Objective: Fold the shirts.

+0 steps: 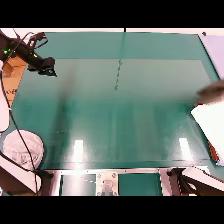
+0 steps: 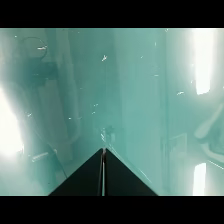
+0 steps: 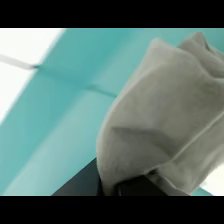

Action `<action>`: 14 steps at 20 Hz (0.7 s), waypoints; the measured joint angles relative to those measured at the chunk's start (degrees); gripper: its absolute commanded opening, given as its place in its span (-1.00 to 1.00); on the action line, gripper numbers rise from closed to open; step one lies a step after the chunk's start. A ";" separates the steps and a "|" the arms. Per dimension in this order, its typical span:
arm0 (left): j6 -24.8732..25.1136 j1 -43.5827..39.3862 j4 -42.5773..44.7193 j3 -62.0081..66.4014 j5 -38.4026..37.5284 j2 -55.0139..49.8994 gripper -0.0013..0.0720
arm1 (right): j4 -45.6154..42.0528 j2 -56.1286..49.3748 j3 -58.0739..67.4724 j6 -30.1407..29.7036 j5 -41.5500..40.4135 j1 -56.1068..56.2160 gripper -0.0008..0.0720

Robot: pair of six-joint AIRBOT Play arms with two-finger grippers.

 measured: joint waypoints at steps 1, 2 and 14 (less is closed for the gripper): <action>-0.02 0.00 0.00 0.00 -0.02 0.00 -0.89 | -2.21 0.68 -0.76 0.20 1.66 -3.63 -0.94; -0.02 0.00 0.00 0.00 -0.02 0.00 -0.89 | -4.24 1.38 -1.73 0.35 2.80 -6.49 -0.94; -0.15 0.00 -0.04 0.00 -0.02 0.00 -0.89 | -28.39 6.99 -23.43 10.95 8.20 -20.06 0.75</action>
